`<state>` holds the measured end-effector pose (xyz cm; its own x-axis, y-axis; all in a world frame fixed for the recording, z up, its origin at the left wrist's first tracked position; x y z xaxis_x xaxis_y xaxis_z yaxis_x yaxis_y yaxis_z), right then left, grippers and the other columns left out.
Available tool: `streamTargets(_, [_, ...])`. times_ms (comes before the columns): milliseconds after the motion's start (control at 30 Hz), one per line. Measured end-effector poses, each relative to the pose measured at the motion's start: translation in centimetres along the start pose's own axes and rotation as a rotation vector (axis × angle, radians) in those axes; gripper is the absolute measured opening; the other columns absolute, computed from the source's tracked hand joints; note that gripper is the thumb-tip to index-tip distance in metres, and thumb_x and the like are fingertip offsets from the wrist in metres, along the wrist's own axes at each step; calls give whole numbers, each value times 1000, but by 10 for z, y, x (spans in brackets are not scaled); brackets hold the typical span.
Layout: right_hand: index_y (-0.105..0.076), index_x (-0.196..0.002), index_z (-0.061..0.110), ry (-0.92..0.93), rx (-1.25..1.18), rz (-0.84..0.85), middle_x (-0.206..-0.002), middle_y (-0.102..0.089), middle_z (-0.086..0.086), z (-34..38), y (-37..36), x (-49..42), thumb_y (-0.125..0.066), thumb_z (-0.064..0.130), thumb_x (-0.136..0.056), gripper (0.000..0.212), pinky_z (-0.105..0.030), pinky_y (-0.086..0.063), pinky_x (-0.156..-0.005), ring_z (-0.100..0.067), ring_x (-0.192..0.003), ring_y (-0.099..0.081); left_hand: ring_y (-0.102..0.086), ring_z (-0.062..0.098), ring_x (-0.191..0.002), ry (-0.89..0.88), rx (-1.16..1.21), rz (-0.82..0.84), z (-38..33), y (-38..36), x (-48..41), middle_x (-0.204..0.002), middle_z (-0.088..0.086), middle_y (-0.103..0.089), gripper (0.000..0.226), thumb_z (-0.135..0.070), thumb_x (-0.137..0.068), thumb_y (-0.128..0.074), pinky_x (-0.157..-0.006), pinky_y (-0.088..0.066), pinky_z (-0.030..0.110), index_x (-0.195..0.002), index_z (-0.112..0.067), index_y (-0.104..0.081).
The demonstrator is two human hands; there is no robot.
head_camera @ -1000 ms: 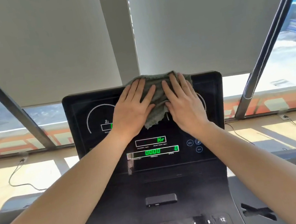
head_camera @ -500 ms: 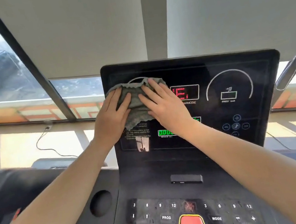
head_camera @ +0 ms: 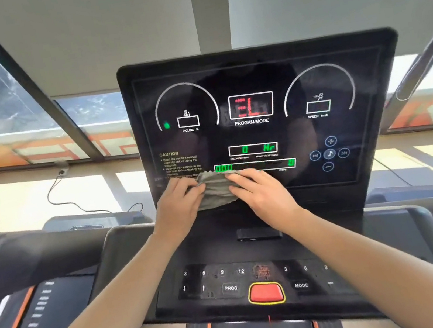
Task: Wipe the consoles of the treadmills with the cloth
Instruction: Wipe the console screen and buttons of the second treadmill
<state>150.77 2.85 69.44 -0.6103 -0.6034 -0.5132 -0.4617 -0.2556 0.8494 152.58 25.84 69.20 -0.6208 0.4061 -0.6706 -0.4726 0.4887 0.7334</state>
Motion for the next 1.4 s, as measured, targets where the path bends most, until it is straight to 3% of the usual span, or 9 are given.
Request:
streamTargets(233, [-72,-103,-2,-157,-3,-78,-119,-67,-14,-23,12,67,-66,-5,-91,14,-35,-52,-87,-29,-88,-60,-60,24,-82,-126,73,21,-57,-29,-26,-93,6,-68,8,-8,-95,-70,-65,-52,31,-92,-5,-76])
streamTargets(367, [-74,-97,2,-369,-39,-106,-100,-66,-11,-30,22,94,-73,-6,-84,15,-36,-54,-73,-27,-81,-56,-59,23,-82,-211,104,70,-86,-40,-40,-95,5,-67,6,-8,-94,-69,-64,-47,27,-93,-9,-76])
streamTargets(533, [-73,-91,5,-414,-70,-78,-90,-63,-7,-24,25,78,-75,-4,-81,14,-36,-53,-65,-26,-77,-55,-59,24,-82,-242,89,178,-78,-35,-35,-96,6,-66,11,-8,-93,-66,-52,-47,31,-98,-8,-75])
streamTargets(700, [-71,-87,8,-386,-173,-19,-87,-59,-3,2,6,36,-76,-1,-79,14,-37,-51,-56,-24,-78,-52,-51,20,-90,-33,39,302,-33,-17,-3,-100,4,-64,23,-3,-81,-80,-48,-54,38,-103,-10,-75])
streamTargets(933, [-73,-81,8,-236,-427,76,-83,-64,-5,76,-24,-5,-79,-3,-74,14,-36,-52,-65,-27,-73,-57,-63,33,-88,224,-33,320,12,27,74,-105,13,-67,23,3,-84,-73,-72,-59,41,-107,-3,-76])
streamTargets(1033, [-72,-97,10,-246,-461,169,-94,-65,-5,101,-47,1,-74,-7,-74,29,-38,-53,-69,-26,-80,-54,-61,32,-97,309,-12,340,12,32,107,-116,12,-67,31,-11,-93,-53,-85,-56,39,-116,-7,-75])
streamTargets(1133, [-70,-112,14,-182,-398,281,-103,-65,-5,117,-59,15,-77,-3,-68,48,-34,-55,-74,-26,-86,-55,-58,34,-111,443,60,409,7,22,131,-132,13,-61,36,-4,-91,-64,-101,-49,41,-127,-8,-70])
streamTargets(1233, [-72,-108,17,-132,-341,354,-101,-64,-3,127,-63,32,-85,7,-64,47,-31,-54,-77,-24,-86,-54,-57,30,-108,460,99,415,-2,20,146,-127,9,-63,28,-8,-89,-73,-99,-49,38,-117,-10,-75])
streamTargets(1400, [-74,-102,17,-135,-393,402,-94,-65,-1,140,-61,54,-87,3,-59,47,-30,-56,-71,-25,-82,-57,-59,21,-104,403,112,421,-8,37,169,-116,-1,-68,35,-33,-97,-52,-94,-49,30,-111,-15,-79])
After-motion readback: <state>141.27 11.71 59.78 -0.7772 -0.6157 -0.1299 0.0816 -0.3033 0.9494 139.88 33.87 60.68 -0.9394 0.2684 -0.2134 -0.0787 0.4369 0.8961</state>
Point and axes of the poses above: each hand's wrist, its own x-axis away from the middle knuckle, its own y-axis out of the back of the hand, z = x × y, the point moved 2 cm from there along -x, towards the middle knuckle
